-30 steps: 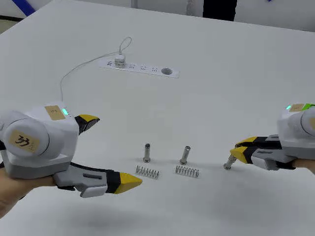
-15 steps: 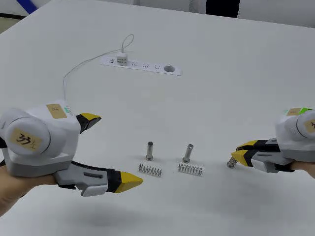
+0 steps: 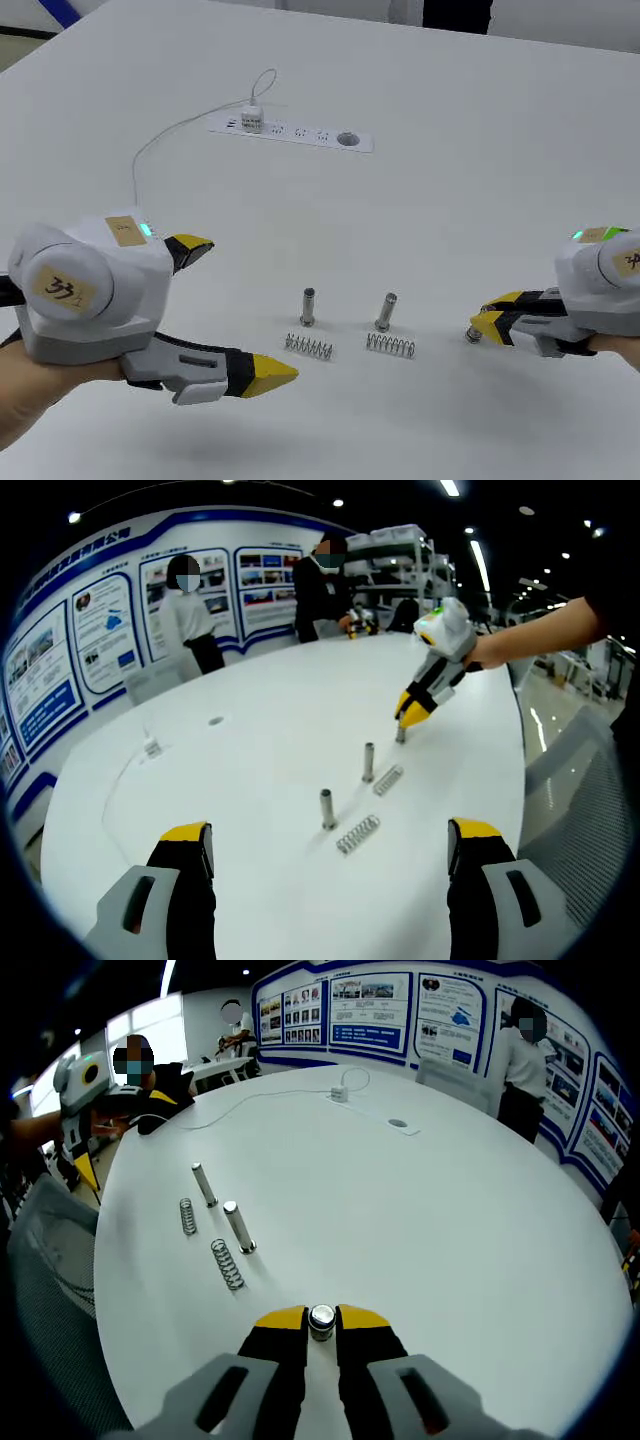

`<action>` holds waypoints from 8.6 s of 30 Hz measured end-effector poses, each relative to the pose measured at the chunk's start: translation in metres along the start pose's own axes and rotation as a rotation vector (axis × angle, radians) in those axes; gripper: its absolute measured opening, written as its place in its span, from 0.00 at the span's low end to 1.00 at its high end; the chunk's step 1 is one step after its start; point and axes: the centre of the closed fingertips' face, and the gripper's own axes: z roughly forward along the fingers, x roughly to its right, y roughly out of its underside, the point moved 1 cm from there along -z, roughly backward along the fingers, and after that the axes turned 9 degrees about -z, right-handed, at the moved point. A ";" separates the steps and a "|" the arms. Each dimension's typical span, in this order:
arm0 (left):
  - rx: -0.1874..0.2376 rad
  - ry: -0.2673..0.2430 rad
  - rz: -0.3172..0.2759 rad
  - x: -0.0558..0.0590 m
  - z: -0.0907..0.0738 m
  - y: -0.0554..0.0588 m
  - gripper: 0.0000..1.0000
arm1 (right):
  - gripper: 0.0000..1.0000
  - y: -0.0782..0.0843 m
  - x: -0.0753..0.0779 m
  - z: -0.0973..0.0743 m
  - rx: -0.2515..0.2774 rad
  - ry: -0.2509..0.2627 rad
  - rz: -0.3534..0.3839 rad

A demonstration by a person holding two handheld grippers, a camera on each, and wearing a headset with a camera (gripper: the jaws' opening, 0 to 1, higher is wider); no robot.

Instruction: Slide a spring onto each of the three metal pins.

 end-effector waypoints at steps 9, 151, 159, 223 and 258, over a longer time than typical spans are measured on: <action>0.006 0.004 0.002 0.003 0.001 -0.003 0.99 | 0.12 0.001 -0.001 -0.001 -0.005 0.004 0.011; 0.052 0.277 0.148 0.085 0.022 -0.028 0.45 | 0.10 -0.093 -0.144 -0.043 0.133 -0.313 -0.644; 0.046 0.319 0.182 0.096 0.022 -0.029 0.35 | 0.10 -0.092 -0.147 -0.044 0.125 -0.322 -0.672; 0.048 0.310 0.426 0.099 0.014 -0.030 0.10 | 0.10 -0.114 -0.148 -0.062 0.214 -0.370 -0.668; 0.063 0.322 0.333 0.100 0.012 -0.031 0.11 | 0.10 -0.152 -0.171 -0.070 0.350 -0.440 -0.451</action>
